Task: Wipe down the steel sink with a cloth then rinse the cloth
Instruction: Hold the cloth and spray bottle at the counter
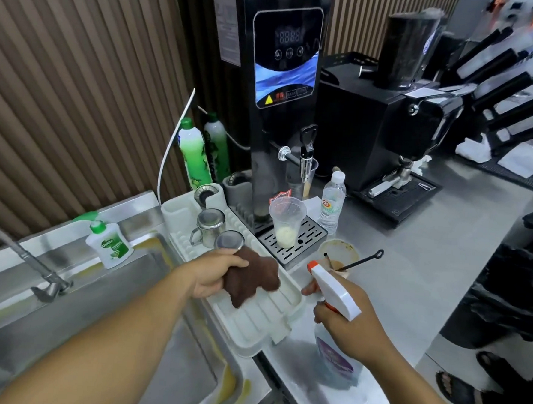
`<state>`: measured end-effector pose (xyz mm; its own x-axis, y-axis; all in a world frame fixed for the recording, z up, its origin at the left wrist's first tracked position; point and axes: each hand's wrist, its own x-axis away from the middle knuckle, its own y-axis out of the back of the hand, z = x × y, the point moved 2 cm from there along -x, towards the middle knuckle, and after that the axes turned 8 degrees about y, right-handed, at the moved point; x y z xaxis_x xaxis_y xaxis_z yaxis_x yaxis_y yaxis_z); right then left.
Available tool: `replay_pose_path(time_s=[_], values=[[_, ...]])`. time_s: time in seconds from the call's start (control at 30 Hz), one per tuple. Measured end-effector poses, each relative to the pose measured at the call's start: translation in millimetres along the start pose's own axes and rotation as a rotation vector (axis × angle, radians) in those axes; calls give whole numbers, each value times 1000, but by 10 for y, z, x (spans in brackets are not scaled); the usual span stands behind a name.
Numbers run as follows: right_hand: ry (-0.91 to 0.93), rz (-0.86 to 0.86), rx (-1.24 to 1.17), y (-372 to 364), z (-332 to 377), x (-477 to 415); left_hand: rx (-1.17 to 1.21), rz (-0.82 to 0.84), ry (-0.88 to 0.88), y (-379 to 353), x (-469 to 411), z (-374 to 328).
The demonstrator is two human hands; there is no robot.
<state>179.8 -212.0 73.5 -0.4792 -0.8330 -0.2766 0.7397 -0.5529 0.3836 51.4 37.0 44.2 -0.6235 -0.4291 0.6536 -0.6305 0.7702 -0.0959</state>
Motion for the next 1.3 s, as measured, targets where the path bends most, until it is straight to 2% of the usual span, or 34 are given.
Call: replay_pose_path(time_s=[0.17, 0.5, 0.83, 1.1, 1.3], values=[[-7, 17, -1, -121, 239, -8, 45, 95, -82, -5, 238, -292], [-17, -23, -14, -293, 685, 100, -106, 297, -95, 53, 615, -791], [61, -48, 76, -353, 832, 167, -184, 400, -125, -24, 867, -978], [-16, -98, 57, -292, 899, 221, -204, 391, -104, -4, 914, -1016], [9, -124, 74, -227, 918, 198, -207, 485, -72, 31, 950, -1017]])
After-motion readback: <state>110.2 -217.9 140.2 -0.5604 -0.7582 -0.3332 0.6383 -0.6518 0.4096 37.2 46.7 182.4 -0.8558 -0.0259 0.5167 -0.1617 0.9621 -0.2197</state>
